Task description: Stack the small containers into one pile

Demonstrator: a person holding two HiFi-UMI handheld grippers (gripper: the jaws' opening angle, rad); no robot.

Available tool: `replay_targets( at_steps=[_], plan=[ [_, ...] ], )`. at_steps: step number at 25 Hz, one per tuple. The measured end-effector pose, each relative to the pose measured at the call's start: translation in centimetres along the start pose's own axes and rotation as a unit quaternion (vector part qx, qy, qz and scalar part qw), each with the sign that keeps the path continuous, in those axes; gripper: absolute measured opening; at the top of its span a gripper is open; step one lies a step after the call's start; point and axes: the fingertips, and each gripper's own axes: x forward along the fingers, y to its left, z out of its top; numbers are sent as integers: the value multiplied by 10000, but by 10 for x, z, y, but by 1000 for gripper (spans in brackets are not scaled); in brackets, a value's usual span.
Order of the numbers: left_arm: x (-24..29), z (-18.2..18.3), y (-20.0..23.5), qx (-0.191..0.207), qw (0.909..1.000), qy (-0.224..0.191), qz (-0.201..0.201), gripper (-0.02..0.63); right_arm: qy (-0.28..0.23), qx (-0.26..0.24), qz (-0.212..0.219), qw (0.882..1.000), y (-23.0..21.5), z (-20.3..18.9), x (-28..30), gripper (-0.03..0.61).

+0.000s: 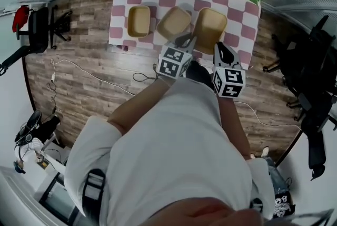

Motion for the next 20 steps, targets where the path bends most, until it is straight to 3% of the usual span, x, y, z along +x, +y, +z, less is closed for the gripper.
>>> replay_targets(
  at_steps=[11, 20],
  plan=[
    [-21, 10, 8, -15, 9998, -190, 98, 58, -150, 110, 177, 9997, 18, 14, -4, 52],
    [-61, 25, 78, 141, 9994, -279, -116, 57, -280, 235, -74, 9993, 86, 40, 30, 52]
  ],
)
